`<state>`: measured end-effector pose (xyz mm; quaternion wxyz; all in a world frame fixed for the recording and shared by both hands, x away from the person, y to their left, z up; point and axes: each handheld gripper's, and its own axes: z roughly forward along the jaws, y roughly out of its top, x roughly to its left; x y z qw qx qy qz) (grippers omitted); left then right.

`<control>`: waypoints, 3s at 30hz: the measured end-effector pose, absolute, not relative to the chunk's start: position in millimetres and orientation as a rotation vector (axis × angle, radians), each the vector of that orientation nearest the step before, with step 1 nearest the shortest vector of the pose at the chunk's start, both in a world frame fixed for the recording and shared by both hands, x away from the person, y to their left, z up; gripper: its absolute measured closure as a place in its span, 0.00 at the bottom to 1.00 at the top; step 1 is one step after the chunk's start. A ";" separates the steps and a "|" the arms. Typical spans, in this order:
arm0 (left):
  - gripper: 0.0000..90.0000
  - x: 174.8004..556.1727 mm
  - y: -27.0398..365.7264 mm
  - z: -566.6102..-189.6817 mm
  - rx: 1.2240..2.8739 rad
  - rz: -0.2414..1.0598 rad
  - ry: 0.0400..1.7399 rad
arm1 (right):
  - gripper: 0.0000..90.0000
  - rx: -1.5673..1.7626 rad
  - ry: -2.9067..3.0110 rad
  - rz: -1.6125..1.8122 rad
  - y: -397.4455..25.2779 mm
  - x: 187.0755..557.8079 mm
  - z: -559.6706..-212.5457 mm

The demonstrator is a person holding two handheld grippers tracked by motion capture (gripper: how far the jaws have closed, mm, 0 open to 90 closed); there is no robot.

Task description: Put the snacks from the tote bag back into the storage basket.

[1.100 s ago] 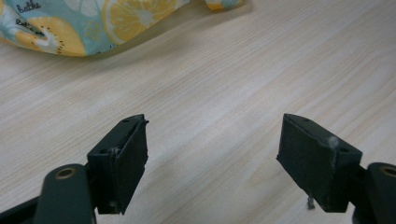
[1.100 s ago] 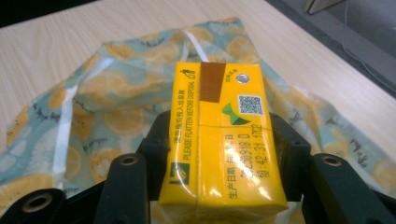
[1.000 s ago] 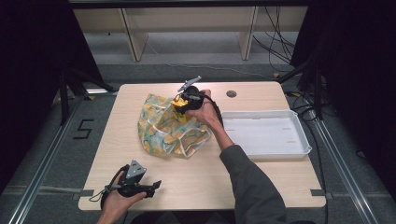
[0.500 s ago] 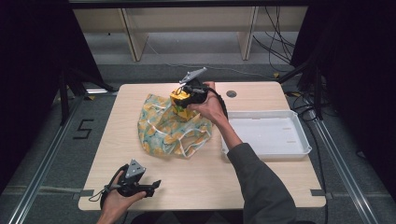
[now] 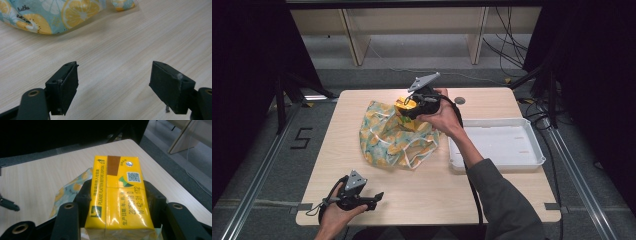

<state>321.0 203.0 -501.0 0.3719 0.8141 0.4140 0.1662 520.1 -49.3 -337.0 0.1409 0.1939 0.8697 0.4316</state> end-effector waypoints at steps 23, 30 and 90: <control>0.24 323.0 201.9 -501.7 2.080 0.429 1.054 | 0.58 0.538 2.499 1.293 -112.4 477.4 -352.3; 0.24 323.9 203.1 -501.3 2.086 0.454 1.055 | 0.58 0.577 2.462 1.301 -136.1 467.9 -362.1; 0.23 327.0 202.9 -504.0 2.076 0.451 1.056 | 0.57 0.708 2.451 1.235 -230.6 463.1 -415.8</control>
